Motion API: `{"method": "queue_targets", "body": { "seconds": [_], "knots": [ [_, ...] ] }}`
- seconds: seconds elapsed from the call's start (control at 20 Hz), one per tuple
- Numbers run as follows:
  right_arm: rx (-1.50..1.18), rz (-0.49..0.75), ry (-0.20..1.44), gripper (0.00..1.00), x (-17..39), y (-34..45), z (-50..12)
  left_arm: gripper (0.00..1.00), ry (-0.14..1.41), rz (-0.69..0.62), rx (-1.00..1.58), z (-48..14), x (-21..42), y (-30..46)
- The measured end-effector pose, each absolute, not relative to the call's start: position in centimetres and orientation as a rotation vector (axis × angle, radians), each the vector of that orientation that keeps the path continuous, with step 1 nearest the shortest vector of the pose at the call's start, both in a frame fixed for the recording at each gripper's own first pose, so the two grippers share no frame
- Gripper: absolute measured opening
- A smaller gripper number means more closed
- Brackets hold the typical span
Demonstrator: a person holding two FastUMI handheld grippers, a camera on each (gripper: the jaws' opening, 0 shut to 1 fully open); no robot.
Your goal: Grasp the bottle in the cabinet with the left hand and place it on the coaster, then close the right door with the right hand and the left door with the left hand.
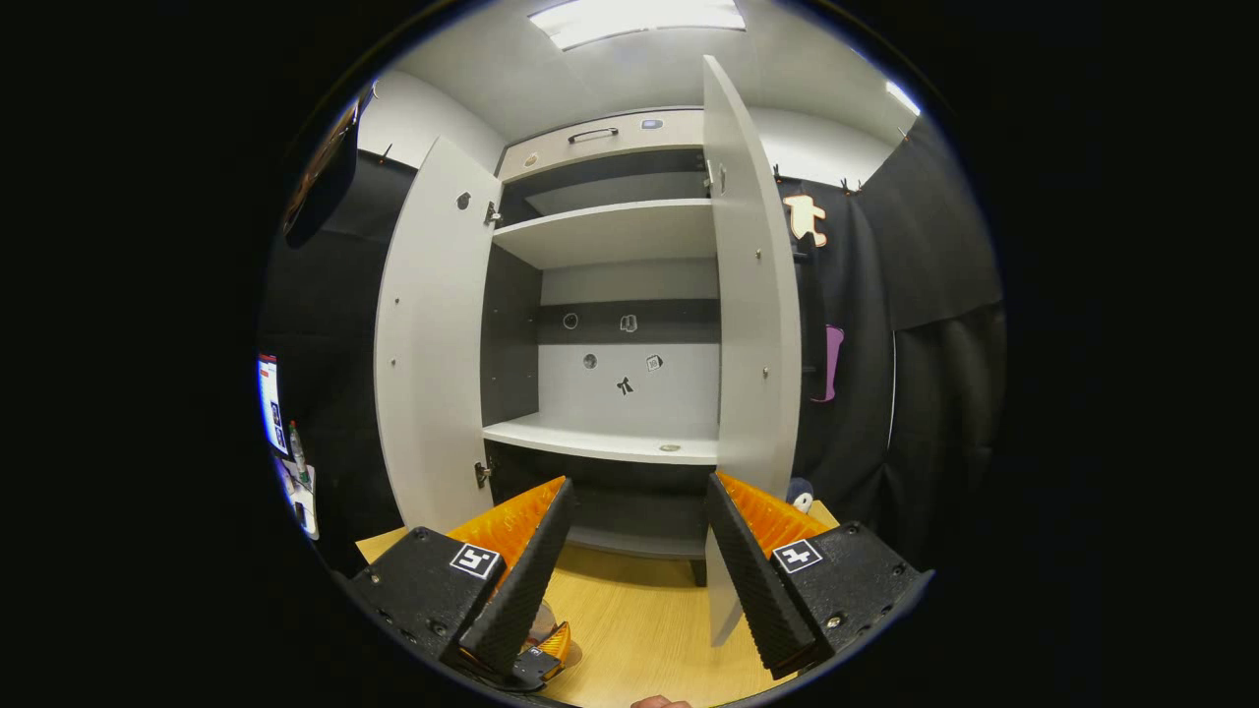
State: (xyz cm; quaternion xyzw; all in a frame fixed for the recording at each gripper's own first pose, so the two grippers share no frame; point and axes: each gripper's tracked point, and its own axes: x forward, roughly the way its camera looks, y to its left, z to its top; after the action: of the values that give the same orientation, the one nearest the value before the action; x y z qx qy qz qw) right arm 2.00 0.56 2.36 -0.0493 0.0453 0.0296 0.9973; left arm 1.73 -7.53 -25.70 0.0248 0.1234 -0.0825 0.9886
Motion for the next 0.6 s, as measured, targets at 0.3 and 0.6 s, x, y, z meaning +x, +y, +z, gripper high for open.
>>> {"method": "queue_targets", "body": {
  "seconds": [0.3, 0.6],
  "knots": [
    [-0.084, 0.07, 0.119, 0.83, 2.2, 0.6, 1.5, 0.96, 0.243, -0.171, 0.057, -25.1, 1.7, -7.2],
    [-0.074, 0.065, 0.112, 0.83, 2.1, 0.2, 1.8, 0.96, 0.182, -0.179, 0.025, -21.0, 1.4, -6.9]
  ]
}}
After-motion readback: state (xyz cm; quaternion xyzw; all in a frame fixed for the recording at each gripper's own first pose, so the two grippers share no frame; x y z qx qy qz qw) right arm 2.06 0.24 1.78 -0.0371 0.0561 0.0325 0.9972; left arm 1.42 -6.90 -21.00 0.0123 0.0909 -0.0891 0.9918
